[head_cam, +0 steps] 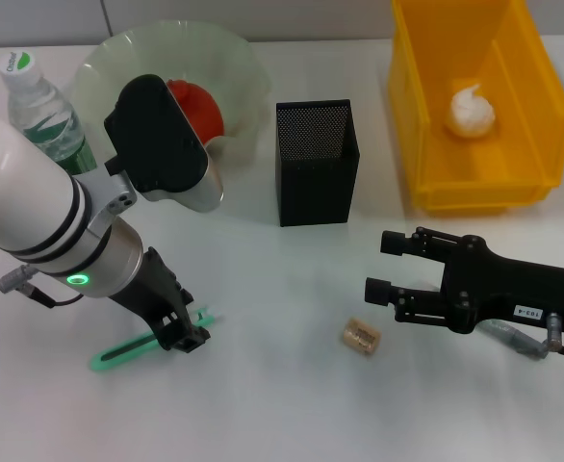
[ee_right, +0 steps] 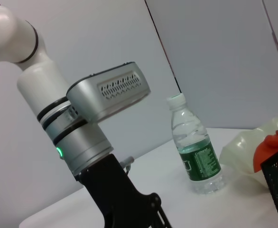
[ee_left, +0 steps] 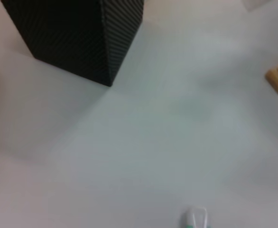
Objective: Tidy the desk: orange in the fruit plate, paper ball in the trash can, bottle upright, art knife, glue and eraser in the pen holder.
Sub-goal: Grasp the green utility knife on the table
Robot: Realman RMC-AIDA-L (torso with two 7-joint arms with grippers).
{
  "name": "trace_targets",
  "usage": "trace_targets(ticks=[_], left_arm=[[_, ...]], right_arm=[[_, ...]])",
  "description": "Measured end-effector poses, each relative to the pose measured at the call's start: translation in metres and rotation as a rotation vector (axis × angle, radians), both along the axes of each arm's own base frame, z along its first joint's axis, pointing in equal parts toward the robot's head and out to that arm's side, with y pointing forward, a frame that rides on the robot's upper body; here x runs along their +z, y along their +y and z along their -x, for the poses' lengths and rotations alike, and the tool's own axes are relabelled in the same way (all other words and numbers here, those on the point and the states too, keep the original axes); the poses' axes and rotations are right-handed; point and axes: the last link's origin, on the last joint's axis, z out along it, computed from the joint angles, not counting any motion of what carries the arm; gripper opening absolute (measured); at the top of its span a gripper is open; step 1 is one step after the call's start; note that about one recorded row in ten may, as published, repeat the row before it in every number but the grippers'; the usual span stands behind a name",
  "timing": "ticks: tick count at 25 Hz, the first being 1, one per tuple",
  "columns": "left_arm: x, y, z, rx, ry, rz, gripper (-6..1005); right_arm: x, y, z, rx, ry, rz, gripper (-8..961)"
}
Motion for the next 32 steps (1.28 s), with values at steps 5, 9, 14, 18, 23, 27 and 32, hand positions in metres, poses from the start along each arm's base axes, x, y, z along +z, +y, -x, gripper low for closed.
trace_targets(ticks=[5, 9, 14, 18, 23, 27, 32], left_arm=[[-0.0019, -0.0008, 0.0024, 0.003, 0.016, 0.013, 514], [-0.0018, -0.0006, 0.0026, 0.001, 0.019, 0.013, 372], [-0.0016, -0.0001, 0.0027, -0.001, 0.022, 0.011, 363], [-0.0017, 0.0005, 0.0019, -0.004, 0.023, 0.012, 345], [-0.0034, 0.0015, 0.0034, 0.003, 0.031, 0.020, 323], [-0.0035, 0.0019, 0.0034, 0.000, 0.031, 0.021, 320], [-0.0037, 0.0026, 0.0029, -0.009, 0.031, 0.022, 317]], right_arm=[[0.0006, 0.0003, -0.0002, 0.000, 0.000, -0.002, 790], [0.0011, 0.0020, 0.0012, 0.006, -0.001, -0.003, 790], [0.0010, 0.0035, 0.0026, 0.011, 0.000, -0.003, 790], [0.0010, 0.0041, 0.0033, 0.013, 0.000, -0.003, 790], [0.0015, 0.0052, 0.0041, 0.013, 0.004, -0.007, 790], [0.0019, 0.0058, 0.0045, 0.013, 0.007, -0.011, 790], [0.0019, 0.0061, 0.0044, 0.011, 0.006, -0.012, 790]])
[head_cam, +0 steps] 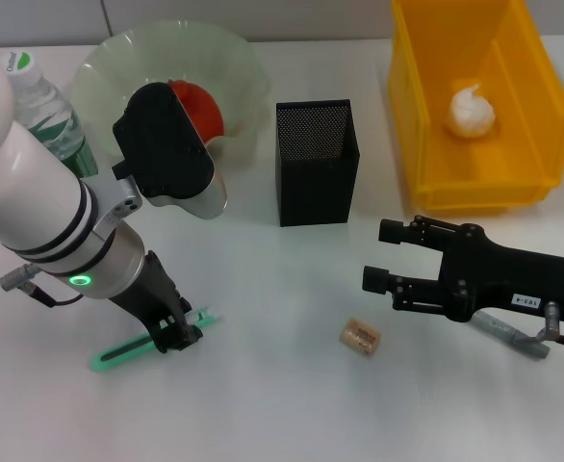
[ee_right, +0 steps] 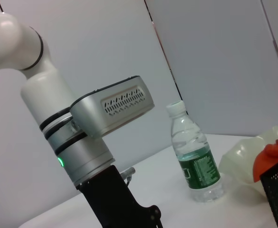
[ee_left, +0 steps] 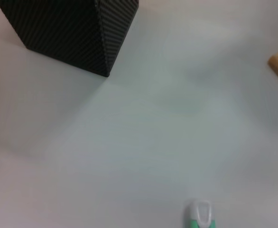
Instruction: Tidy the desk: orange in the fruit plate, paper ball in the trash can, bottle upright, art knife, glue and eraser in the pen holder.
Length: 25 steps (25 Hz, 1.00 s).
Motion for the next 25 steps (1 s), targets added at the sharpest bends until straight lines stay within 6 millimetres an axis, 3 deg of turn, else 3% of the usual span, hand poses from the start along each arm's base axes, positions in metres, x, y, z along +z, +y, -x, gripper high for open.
trace_targets(ticks=[17, 25], left_arm=[[-0.003, 0.001, 0.000, -0.030, 0.029, 0.005, 181], [0.006, 0.004, -0.018, -0.082, -0.012, -0.030, 181]], right_arm=[[0.000, 0.001, -0.001, -0.008, -0.003, -0.009, 790], [0.002, 0.004, -0.002, -0.021, 0.001, -0.027, 790]])
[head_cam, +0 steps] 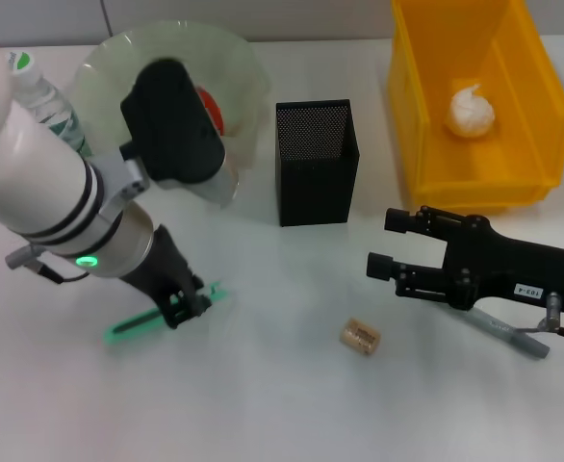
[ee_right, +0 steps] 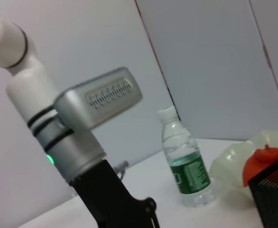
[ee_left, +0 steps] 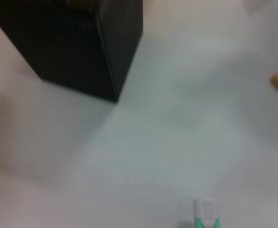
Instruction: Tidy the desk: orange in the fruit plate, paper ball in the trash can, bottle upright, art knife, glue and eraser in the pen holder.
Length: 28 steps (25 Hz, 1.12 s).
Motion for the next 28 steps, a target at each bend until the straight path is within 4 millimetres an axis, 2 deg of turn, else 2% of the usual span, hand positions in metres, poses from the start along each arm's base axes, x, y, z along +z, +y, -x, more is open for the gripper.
trace_targets(ticks=[2, 3, 5, 8, 13, 14, 15, 21, 24, 28], left_arm=[[0.002, 0.000, -0.004, -0.011, -0.011, -0.008, 181], [0.011, 0.001, -0.017, -0.042, -0.066, -0.033, 181], [0.015, 0.001, -0.024, -0.054, -0.101, -0.042, 182], [0.031, 0.003, -0.049, -0.098, -0.275, -0.057, 182], [0.049, 0.005, -0.072, -0.162, -0.486, -0.066, 182], [0.053, 0.004, -0.080, -0.210, -0.575, -0.064, 182], [0.053, 0.004, -0.080, -0.210, -0.575, -0.064, 182], [0.058, 0.006, -0.099, -0.366, -0.889, -0.121, 182], [0.055, 0.010, -0.099, -0.368, -0.978, -0.140, 181], [0.046, 0.024, -0.088, -0.312, -1.091, -0.211, 181]], right_arm=[[0.000, 0.002, -0.003, -0.018, -0.006, -0.013, 790], [0.000, 0.002, -0.005, -0.035, -0.006, -0.021, 790], [-0.001, 0.003, -0.009, -0.074, -0.001, -0.033, 790], [-0.002, 0.002, -0.015, -0.114, 0.004, -0.044, 790], [-0.003, -0.001, -0.018, -0.117, -0.001, -0.053, 790], [-0.005, -0.002, -0.018, -0.124, 0.003, -0.047, 790], [-0.006, -0.003, -0.018, -0.126, 0.005, -0.044, 790], [-0.008, -0.003, -0.017, -0.128, 0.010, -0.038, 790], [-0.009, -0.003, -0.017, -0.127, 0.014, -0.035, 790], [-0.011, -0.004, -0.016, -0.131, 0.019, -0.029, 790]])
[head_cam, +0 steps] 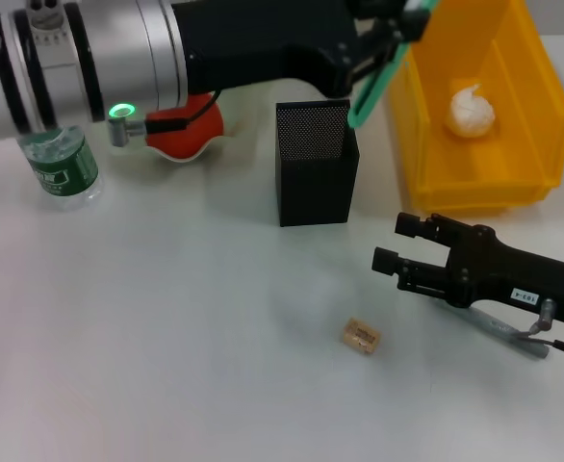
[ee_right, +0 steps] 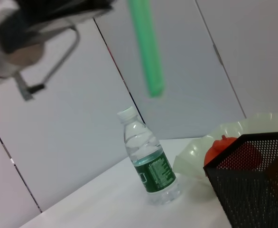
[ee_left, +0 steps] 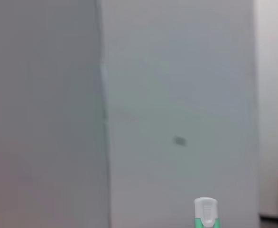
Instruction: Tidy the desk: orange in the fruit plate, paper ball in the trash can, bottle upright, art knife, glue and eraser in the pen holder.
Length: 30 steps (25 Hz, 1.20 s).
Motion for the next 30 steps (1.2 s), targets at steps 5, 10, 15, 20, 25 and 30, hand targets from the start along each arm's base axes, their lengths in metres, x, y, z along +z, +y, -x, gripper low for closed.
trace_targets(ticks=[5, 10, 15, 20, 25, 30], left_arm=[[-0.017, 0.017, 0.024, 0.068, -0.099, -0.050, 182], [-0.034, 0.027, 0.046, 0.105, -0.159, -0.096, 182], [-0.045, 0.030, 0.065, 0.125, -0.169, -0.152, 182], [-0.058, 0.028, 0.082, 0.119, -0.123, -0.207, 182], [-0.065, 0.027, 0.089, 0.124, -0.083, -0.219, 182], [-0.066, 0.028, 0.093, 0.138, -0.071, -0.222, 181]], right_arm=[[-0.004, -0.002, 0.000, -0.009, 0.010, 0.012, 790], [-0.005, -0.001, 0.002, -0.009, 0.014, 0.017, 790], [-0.005, -0.001, 0.002, -0.008, 0.015, 0.018, 790], [-0.006, 0.001, 0.004, -0.002, 0.017, 0.020, 790], [-0.007, 0.004, 0.008, 0.006, 0.022, 0.027, 790], [-0.008, 0.004, 0.008, 0.007, 0.022, 0.027, 790]])
